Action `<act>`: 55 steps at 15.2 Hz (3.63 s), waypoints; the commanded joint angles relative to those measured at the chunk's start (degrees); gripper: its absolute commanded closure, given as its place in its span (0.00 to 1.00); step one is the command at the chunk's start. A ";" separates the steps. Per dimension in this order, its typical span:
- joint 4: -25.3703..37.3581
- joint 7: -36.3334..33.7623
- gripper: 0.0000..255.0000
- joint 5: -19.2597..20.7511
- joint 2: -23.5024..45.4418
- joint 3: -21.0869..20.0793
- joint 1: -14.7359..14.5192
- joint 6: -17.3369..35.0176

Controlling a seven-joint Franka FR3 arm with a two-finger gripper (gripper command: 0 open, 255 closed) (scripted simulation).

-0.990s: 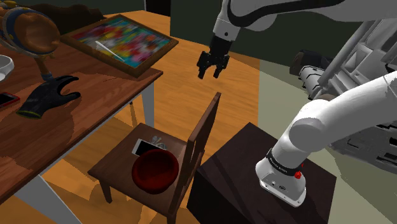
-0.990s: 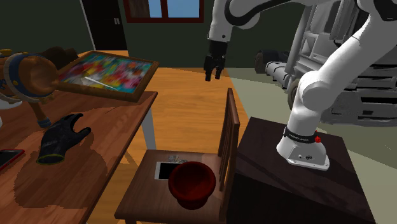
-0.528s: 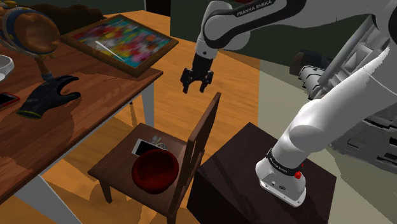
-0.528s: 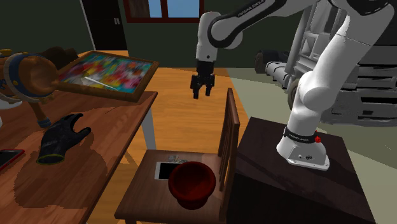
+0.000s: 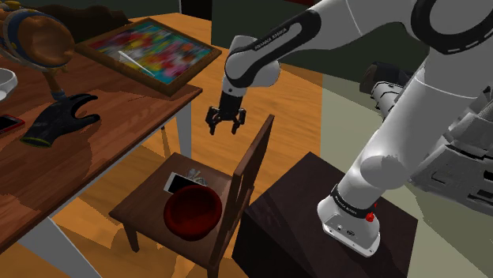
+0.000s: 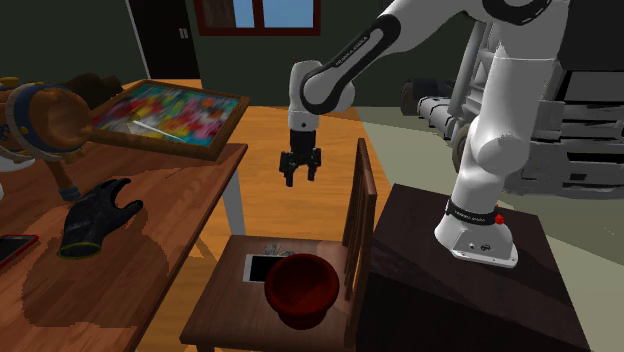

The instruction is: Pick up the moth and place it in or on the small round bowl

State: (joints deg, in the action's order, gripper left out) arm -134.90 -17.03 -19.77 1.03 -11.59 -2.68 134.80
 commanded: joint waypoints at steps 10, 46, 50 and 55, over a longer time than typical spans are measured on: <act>13.44 -7.27 0.00 -2.08 25.02 -1.32 -3.43 8.52; 20.84 -10.62 1.00 -3.11 35.86 -1.65 -6.08 11.18; 20.06 -11.40 1.00 -2.97 33.08 -1.63 -6.01 9.28; 19.35 -12.40 1.00 -2.77 29.74 -1.60 -5.90 6.77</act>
State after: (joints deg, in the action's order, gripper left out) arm -115.38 -29.25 -22.58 31.54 -13.21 -8.66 142.17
